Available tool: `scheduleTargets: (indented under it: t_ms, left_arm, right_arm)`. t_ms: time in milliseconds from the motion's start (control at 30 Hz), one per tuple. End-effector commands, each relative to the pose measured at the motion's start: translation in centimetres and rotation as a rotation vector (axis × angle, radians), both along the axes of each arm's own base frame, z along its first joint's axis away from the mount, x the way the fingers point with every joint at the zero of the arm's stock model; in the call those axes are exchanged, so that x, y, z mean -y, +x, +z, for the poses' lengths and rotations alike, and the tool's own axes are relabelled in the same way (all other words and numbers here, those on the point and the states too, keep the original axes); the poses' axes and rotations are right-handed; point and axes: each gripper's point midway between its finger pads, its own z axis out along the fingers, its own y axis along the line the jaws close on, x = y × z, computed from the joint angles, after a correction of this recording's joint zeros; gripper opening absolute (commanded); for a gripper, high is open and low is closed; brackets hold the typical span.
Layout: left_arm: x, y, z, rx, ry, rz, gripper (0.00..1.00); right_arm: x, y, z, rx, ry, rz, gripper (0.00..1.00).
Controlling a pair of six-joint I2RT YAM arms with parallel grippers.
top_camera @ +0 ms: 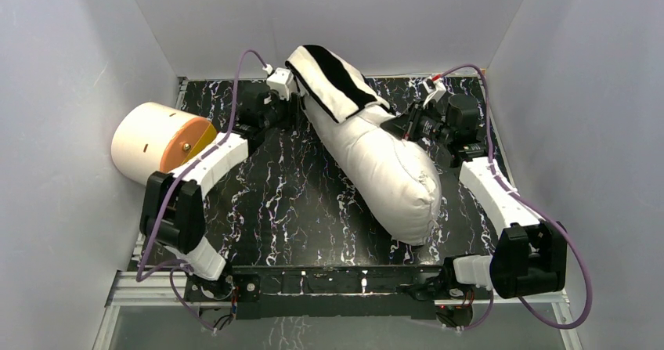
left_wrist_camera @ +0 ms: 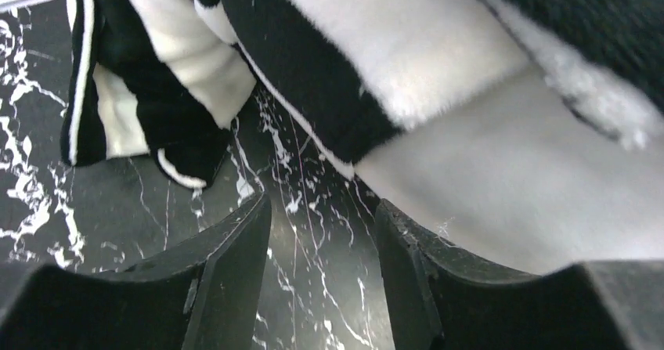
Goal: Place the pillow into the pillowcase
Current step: Stuff the pillow into the pillowcase.
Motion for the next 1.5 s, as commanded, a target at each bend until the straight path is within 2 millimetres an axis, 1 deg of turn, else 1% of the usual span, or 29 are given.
scheduleTargets:
  t_ms: [0, 33, 100, 167, 200, 233, 333, 367, 433, 467, 500, 533, 567, 600, 667, 733, 800, 833, 900, 933, 967, 1033, 1133, 1233, 1267, 1300, 1367, 1467]
  left_arm:
    - [1.7, 4.1, 4.0, 0.24, -0.044, -0.052, 0.53]
    - [2.1, 4.6, 3.8, 0.26, -0.053, -0.064, 0.55]
    - [3.0, 5.6, 4.1, 0.336, -0.067, -0.098, 0.57]
    - [3.3, 6.5, 4.1, 0.381, -0.077, -0.096, 0.56]
    - [3.3, 6.7, 4.1, 0.401, -0.061, -0.103, 0.54]
    - [3.4, 6.8, 4.2, 0.418, -0.054, -0.113, 0.47]
    - [4.2, 6.1, 5.0, 0.448, -0.066, -0.173, 0.04]
    - [4.8, 5.2, 5.5, 0.452, -0.08, -0.204, 0.0]
    - [6.5, 2.5, 6.7, 0.476, -0.092, -0.272, 0.0]
    - [7.7, 0.7, 7.0, 0.497, -0.08, -0.315, 0.0]
    - [9.0, -1.4, 6.6, 0.51, -0.06, -0.362, 0.0]
    - [10.3, -3.1, 7.2, 0.539, -0.046, -0.393, 0.0]
    - [11.5, -5.1, 6.3, 0.529, -0.035, -0.431, 0.0]
    - [12.5, -6.8, 5.9, 0.527, -0.036, -0.465, 0.0]
    - [14.4, -9.4, 4.9, 0.503, -0.053, -0.526, 0.0]
    - [16.2, -11.3, 3.8, 0.488, -0.049, -0.586, 0.0]
    - [17.5, -12.3, 3.4, 0.493, -0.032, -0.615, 0.0]
    - [17.8, -12.3, 3.5, 0.496, -0.032, -0.619, 0.0]
    - [17.9, -11.8, 3.9, 0.508, -0.023, -0.603, 0.0]
    - [17.9, -11.6, 4.3, 0.516, -0.014, -0.599, 0.0]
    - [17.9, -11.4, 5.1, 0.525, -0.012, -0.592, 0.0]
    - [17.6, -11.1, 7.3, 0.528, -0.018, -0.561, 0.0]
    - [16.5, -11.8, 12.3, 0.546, -0.073, -0.517, 0.0]
    - [14.9, -13.1, 17.1, 0.545, -0.143, -0.472, 0.0]
    - [14.4, -13.5, 18.4, 0.542, -0.159, -0.458, 0.0]
    - [13.8, -13.9, 19.7, 0.542, -0.176, -0.442, 0.0]
    - [13.2, -14.1, 20.7, 0.516, -0.181, -0.419, 0.0]
    - [13.0, -13.8, 20.9, 0.459, -0.156, -0.398, 0.0]
  right_arm:
    - [0.2, 0.3, -0.1, 0.019, 0.012, 0.008, 0.0]
    - [0.3, 0.4, -0.1, 0.018, 0.012, 0.006, 0.0]
    - [0.3, 0.6, -0.2, 0.018, 0.012, 0.003, 0.0]
    - [0.3, 0.8, -0.2, 0.02, 0.013, 0.001, 0.0]
    - [0.3, 0.8, -0.2, 0.021, 0.012, 0.0, 0.0]
    - [0.3, 0.9, -0.2, 0.02, 0.011, -0.004, 0.0]
    - [0.5, 1.2, -0.8, 0.007, 0.018, -0.027, 0.0]
    - [0.6, 1.4, -1.0, 0.004, 0.027, -0.044, 0.0]
    - [0.7, 1.9, -1.1, -0.003, 0.06, -0.074, 0.0]
    - [0.6, 2.1, -1.1, -0.007, 0.077, -0.082, 0.0]
    - [0.7, 2.4, -1.1, -0.016, 0.088, -0.097, 0.0]
    - [0.7, 2.7, -1.1, -0.025, 0.096, -0.111, 0.0]
    - [0.8, 3.1, -1.0, -0.029, 0.106, -0.128, 0.0]
    - [0.9, 3.4, -1.1, -0.036, 0.12, -0.146, 0.0]
    - [1.1, 3.8, -1.0, -0.042, 0.141, -0.177, 0.0]
    - [1.2, 4.0, -0.8, -0.043, 0.161, -0.201, 0.0]
    - [1.3, 4.0, -0.7, -0.046, 0.178, -0.221, 0.0]
    - [1.4, 4.1, -0.7, -0.047, 0.179, -0.233, 0.0]
    - [1.3, 4.0, -0.7, -0.048, 0.18, -0.234, 0.0]
    - [1.2, 3.9, -0.8, -0.052, 0.178, -0.231, 0.0]
    - [1.2, 3.9, -0.6, -0.05, 0.168, -0.222, 0.0]
    - [0.9, 3.4, 0.2, -0.042, 0.134, -0.183, 0.0]
    - [0.6, 2.2, 2.3, -0.042, 0.076, -0.12, 0.0]
    - [-0.1, 0.6, 4.2, -0.08, 0.079, -0.033, 0.0]
    - [-0.4, 0.0, 4.8, -0.085, 0.091, -0.001, 0.0]
    - [-0.6, -0.5, 4.9, -0.105, 0.107, 0.016, 0.0]
    - [-0.8, -1.0, 4.7, -0.143, 0.129, 0.026, 0.0]
    - [-0.9, -0.7, 4.0, -0.201, 0.152, 0.027, 0.02]
